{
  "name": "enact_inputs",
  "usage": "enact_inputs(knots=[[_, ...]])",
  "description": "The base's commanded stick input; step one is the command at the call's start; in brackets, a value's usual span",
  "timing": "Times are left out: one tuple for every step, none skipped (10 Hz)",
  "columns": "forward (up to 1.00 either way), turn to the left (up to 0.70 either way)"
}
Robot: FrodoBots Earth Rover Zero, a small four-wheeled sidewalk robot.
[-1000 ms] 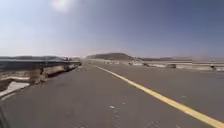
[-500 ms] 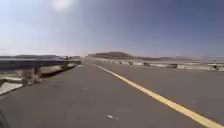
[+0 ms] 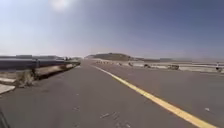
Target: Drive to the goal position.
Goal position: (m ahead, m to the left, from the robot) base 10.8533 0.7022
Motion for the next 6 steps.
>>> enact_inputs(knots=[[0.50, 0.00], [0.50, 0.00], [0.50, 0.00], [0.50, 0.00], [0.50, 0.00], [0.50, 0.00]])
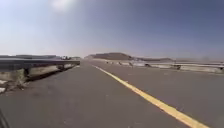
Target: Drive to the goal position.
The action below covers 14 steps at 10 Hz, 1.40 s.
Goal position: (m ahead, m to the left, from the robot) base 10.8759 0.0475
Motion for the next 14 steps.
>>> enact_inputs(knots=[[0.50, 0.00], [0.50, 0.00], [0.50, 0.00], [0.50, 0.15], [0.50, 0.38], [0.50, 0.37], [0.50, 0.10], [0.50, 0.00], [0.50, 0.00], [0.50, 0.00], [0.50, 0.00], [0.50, 0.00], [0.50, 0.00], [0.50, 0.00]])
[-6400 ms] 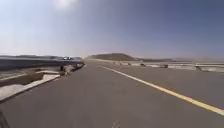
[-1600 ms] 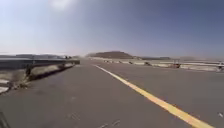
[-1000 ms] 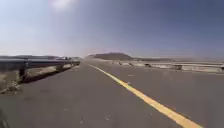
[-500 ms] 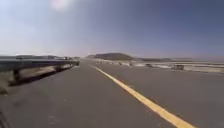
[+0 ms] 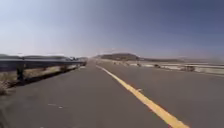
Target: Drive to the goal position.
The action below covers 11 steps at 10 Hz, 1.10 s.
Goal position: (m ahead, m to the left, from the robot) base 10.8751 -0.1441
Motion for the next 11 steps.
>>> enact_inputs(knots=[[0.50, 0.00], [0.50, 0.00], [0.50, 0.00], [0.50, 0.00], [0.50, 0.00], [0.50, 0.00], [0.50, 0.00], [0.50, 0.00], [0.50, 0.00], [0.50, 0.00], [0.50, 0.00]])
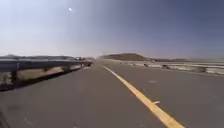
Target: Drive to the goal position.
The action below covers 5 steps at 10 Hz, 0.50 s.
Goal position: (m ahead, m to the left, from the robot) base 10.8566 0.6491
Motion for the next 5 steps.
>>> enact_inputs(knots=[[0.50, 0.00], [0.50, 0.00], [0.50, 0.00], [0.50, 0.00], [0.50, 0.00]])
